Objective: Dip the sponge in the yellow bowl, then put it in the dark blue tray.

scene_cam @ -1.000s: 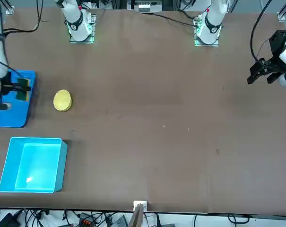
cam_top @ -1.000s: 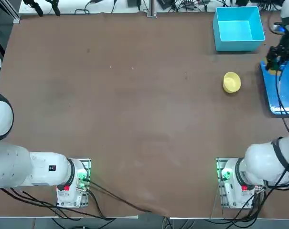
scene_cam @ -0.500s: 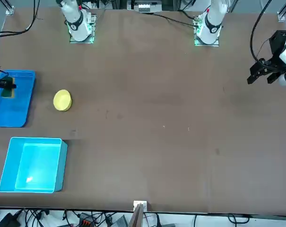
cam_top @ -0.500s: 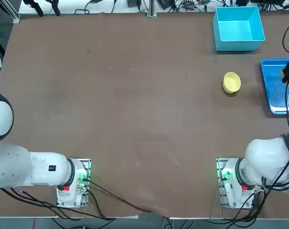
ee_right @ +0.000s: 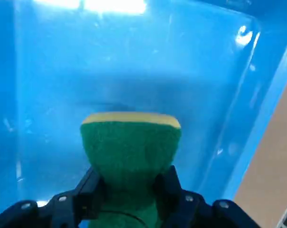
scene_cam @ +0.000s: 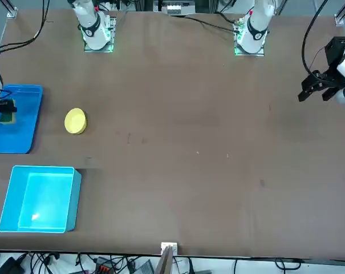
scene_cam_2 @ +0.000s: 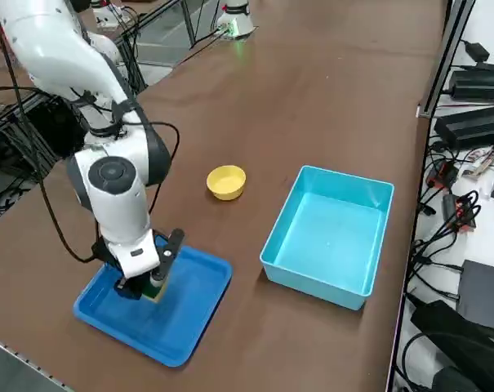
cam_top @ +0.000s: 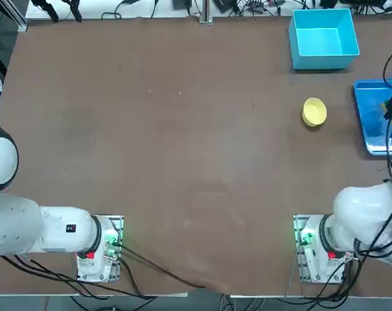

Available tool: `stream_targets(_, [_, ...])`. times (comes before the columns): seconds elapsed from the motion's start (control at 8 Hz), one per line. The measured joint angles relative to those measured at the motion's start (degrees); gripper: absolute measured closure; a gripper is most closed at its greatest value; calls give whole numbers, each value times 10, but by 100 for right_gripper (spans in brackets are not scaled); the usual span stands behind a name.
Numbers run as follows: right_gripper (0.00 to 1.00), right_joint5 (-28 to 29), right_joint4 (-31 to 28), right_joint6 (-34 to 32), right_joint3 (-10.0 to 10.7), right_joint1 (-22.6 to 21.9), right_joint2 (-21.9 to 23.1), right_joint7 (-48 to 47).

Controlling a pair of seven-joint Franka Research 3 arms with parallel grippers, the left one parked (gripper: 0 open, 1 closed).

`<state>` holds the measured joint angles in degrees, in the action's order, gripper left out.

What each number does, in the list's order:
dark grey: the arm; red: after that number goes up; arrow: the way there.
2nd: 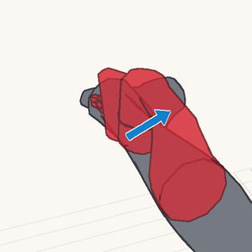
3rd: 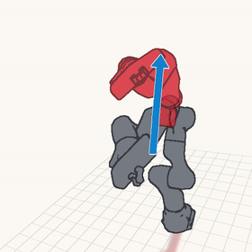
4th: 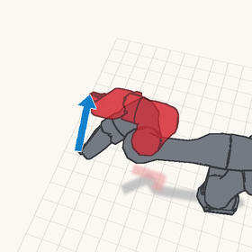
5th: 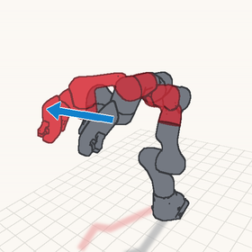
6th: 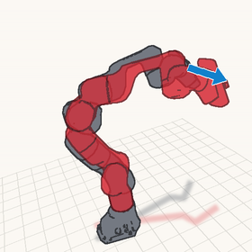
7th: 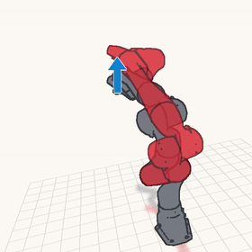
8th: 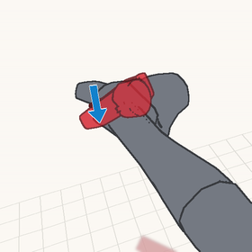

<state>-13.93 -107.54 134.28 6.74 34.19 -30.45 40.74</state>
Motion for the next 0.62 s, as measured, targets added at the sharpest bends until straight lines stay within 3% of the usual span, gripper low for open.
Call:
stream_targets(0.38, [40,0,1,32,0,6,-31,3])
stream_targets(0.62, [27,1,1,32,0,8,-35,-7])
